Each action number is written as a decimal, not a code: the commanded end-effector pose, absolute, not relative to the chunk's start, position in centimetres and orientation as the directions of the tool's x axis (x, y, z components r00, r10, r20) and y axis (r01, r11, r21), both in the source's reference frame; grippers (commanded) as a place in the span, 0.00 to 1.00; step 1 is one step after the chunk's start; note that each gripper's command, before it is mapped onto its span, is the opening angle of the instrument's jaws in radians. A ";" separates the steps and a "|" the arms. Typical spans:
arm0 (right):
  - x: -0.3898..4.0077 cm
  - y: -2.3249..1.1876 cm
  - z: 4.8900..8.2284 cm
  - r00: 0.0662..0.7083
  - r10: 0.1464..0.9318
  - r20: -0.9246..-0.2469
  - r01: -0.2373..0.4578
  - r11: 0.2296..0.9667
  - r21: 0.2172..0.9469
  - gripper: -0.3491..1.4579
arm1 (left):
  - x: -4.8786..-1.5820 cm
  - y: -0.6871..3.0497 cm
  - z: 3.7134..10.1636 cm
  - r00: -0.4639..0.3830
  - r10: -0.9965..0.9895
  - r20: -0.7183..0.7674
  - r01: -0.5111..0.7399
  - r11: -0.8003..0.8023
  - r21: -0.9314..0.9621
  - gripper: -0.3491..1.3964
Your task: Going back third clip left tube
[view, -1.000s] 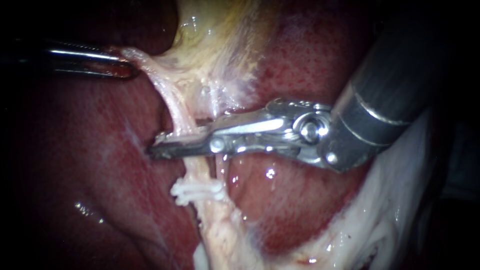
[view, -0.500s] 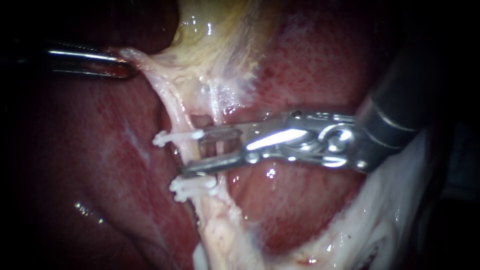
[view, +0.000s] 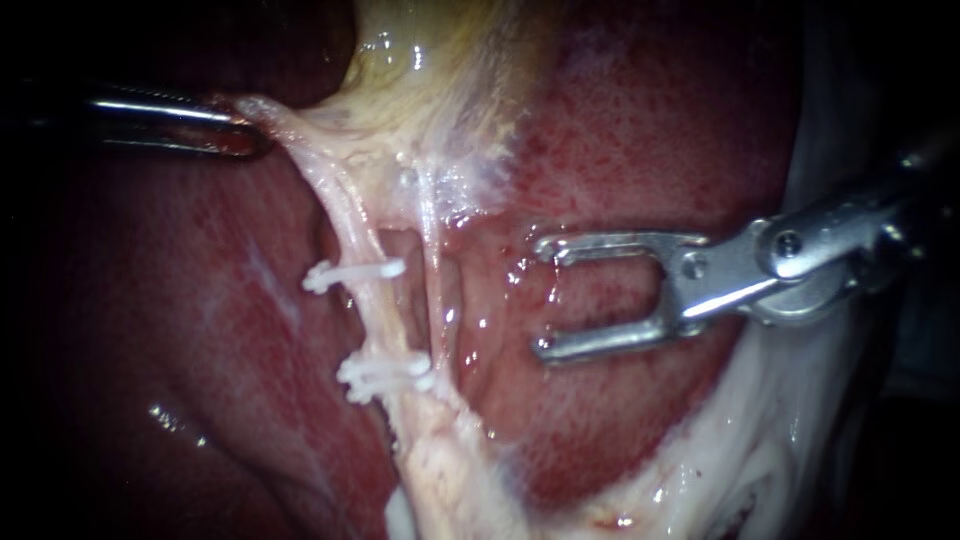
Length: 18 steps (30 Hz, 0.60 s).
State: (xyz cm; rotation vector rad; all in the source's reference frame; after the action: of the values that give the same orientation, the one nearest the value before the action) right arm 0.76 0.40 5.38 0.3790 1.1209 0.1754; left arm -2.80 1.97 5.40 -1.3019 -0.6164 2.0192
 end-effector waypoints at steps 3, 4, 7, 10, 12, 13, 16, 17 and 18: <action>0.70 0.38 5.38 0.432 0.323 -0.842 0.053 0.923 0.381 0.47 | -2.80 1.98 5.40 -0.296 0.733 -0.612 -0.266 -0.679 -0.684 0.00; 0.70 0.38 5.37 0.432 0.323 -0.842 0.053 0.923 0.381 0.47 | -2.81 1.98 5.40 -0.296 0.733 -0.612 -0.267 -0.679 -0.684 0.00; 0.68 0.37 5.37 0.432 0.322 -0.842 0.055 0.923 0.381 0.47 | -2.83 1.97 5.43 -0.296 0.733 -0.613 -0.268 -0.680 -0.683 0.00; 0.67 0.37 5.36 0.432 0.322 -0.843 0.055 0.923 0.381 0.47 | -2.88 1.95 5.52 -0.296 0.730 -0.615 -0.271 -0.682 -0.679 0.00; 0.66 0.36 5.36 0.432 0.322 -0.843 0.056 0.923 0.381 0.47 | -2.92 1.93 5.60 -0.296 0.728 -0.618 -0.274 -0.685 -0.675 0.00; 0.66 0.36 5.36 0.432 0.322 -0.843 0.056 0.923 0.381 0.47 | -2.94 1.92 5.64 -0.296 0.727 -0.619 -0.275 -0.686 -0.674 0.00; 0.65 0.36 5.36 0.432 0.321 -0.843 0.056 0.923 0.381 0.47 | -3.00 1.89 5.77 -0.297 0.724 -0.622 -0.276 -0.689 -0.670 0.00; 0.65 0.36 5.36 0.432 0.321 -0.843 0.056 0.923 0.381 0.47 | -3.02 1.89 5.80 -0.298 0.723 -0.623 -0.275 -0.690 -0.669 0.00; 0.64 0.36 5.36 0.432 0.321 -0.843 0.057 0.923 0.381 0.47 | -3.04 1.88 5.84 -0.296 0.722 -0.625 -0.271 -0.691 -0.670 0.00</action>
State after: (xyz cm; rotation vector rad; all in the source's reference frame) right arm 0.64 0.36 5.36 0.3810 1.1192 0.1698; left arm -3.06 1.87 5.87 -1.3092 -0.5960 2.0304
